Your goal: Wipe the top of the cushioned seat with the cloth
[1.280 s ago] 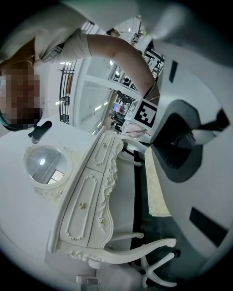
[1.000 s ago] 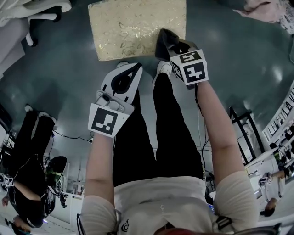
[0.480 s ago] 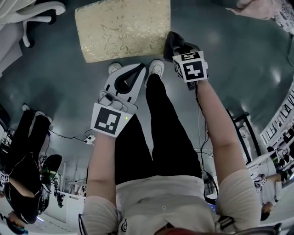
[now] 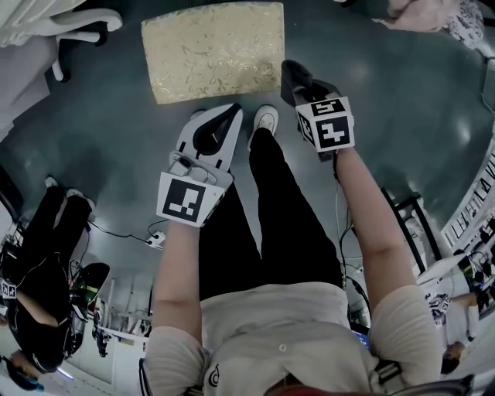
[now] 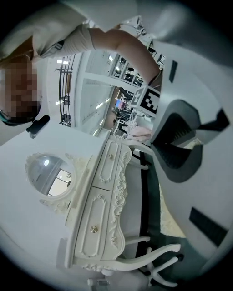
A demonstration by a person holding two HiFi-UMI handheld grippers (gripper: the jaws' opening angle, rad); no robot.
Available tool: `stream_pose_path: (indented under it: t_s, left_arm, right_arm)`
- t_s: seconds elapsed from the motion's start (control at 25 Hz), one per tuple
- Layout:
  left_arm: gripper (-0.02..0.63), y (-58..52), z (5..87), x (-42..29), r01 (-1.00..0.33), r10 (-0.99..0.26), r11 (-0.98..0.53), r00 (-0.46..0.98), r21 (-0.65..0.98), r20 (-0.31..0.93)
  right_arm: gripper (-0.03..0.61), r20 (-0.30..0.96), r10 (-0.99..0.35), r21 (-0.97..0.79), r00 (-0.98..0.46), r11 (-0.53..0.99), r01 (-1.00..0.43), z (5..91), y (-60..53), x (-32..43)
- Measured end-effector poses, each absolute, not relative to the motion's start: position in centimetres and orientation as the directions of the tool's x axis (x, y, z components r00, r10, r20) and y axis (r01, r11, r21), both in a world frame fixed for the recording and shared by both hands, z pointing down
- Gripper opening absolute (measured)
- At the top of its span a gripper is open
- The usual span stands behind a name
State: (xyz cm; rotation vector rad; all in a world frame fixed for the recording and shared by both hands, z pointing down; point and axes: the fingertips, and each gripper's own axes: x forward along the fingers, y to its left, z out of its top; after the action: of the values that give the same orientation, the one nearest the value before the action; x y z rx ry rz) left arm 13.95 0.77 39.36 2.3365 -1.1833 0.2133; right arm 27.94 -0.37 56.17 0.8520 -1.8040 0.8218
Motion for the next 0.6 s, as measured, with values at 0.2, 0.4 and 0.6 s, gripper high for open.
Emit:
stream_pose_path:
  t_s: [0.2,0.4,0.6]
  left_arm:
    - [0.012,-1.0,33.5,11.5,-0.806,-0.742,-0.517,0.59,0.289,0.318]
    - [0.012,-2.5,24.1,9.3,-0.814,-0.768,-0.536,0.58,0.223,0.273]
    - [0.012,-3.3,15.3,7.2,-0.832,-0.804,-0.536,0.555,0.143,0.212]
  right_arm:
    - [0.077,0.864,-0.307,-0.191,-0.399,0.533,-0.824,48.0,-1.7,24.4]
    - [0.077,0.748,-0.436,-0.204,-0.5,0.566,-0.798,37.2,-3.6,21.2]
    - [0.077,0.655,-0.537,-0.163,-0.532,0.587,-0.793,27.1,-4.6,19.6]
